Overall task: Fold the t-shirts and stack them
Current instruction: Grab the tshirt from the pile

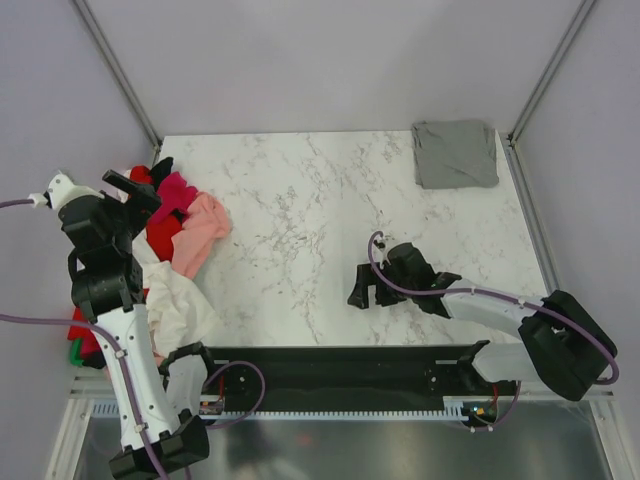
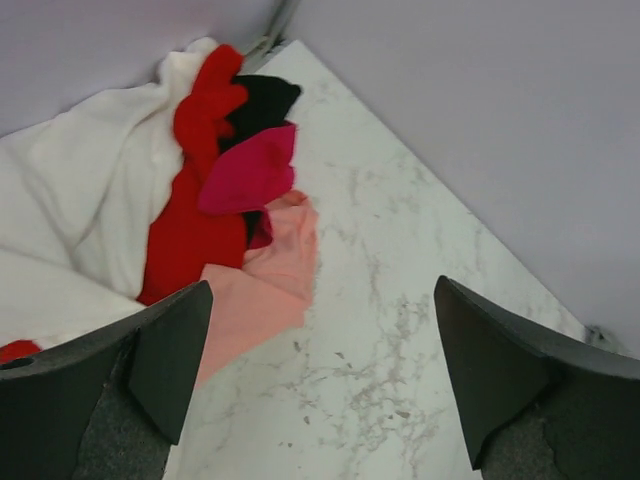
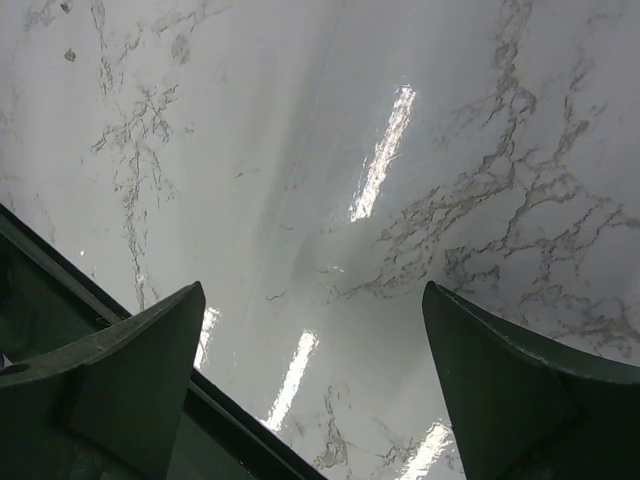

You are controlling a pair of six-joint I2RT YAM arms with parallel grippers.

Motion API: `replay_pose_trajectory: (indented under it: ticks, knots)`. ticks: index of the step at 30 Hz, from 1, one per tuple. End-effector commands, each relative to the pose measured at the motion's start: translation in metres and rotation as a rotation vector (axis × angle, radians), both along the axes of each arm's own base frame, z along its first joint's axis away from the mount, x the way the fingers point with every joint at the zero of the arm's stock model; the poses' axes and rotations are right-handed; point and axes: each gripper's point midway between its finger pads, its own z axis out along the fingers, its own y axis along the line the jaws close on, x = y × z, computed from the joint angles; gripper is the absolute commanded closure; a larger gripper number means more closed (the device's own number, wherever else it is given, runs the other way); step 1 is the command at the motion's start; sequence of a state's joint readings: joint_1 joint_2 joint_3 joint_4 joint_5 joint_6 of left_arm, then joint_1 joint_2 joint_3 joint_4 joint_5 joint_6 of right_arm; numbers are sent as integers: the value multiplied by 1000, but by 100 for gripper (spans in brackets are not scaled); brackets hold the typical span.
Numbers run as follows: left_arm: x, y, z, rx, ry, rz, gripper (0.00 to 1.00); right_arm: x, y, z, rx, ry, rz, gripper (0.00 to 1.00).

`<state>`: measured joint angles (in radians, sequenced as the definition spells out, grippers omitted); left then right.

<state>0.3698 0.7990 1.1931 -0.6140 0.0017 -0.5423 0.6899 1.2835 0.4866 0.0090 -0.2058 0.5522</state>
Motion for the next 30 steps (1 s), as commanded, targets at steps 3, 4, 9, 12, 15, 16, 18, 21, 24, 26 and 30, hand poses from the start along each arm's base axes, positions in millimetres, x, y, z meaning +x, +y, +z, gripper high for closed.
replay_pose_trajectory:
  ticks: [3,4,9,12,15,16,18,21,24,26,30]
  knots:
    - [-34,43,-42,-34,118,338,0,5,6,2,7,-1,21,2]
    - [-46,56,-51,-39,142,445,0,4,6,1,5,3,18,2]
    - [-49,64,-122,-111,330,506,1,5,7,0,-1,8,23,2]
    - [-39,69,-179,-255,478,451,3,4,8,-3,-7,21,30,2]
    - [-36,75,-228,-401,620,440,13,5,9,-3,-9,24,35,2]
    - [-35,78,-241,-424,659,447,13,4,9,-4,-12,28,37,2]
    - [-38,84,-249,-426,671,488,14,6,10,-4,-12,28,37,2]
    - [-41,98,-250,-385,657,554,14,6,11,-6,-15,35,39,2]
    - [-38,107,-255,-374,646,584,15,7,12,-6,-16,36,41,2]
    - [-32,110,-256,-378,638,586,18,8,13,-6,-15,37,40,2]
    - [-24,116,-259,-383,648,583,21,5,9,-10,-33,57,40,2]
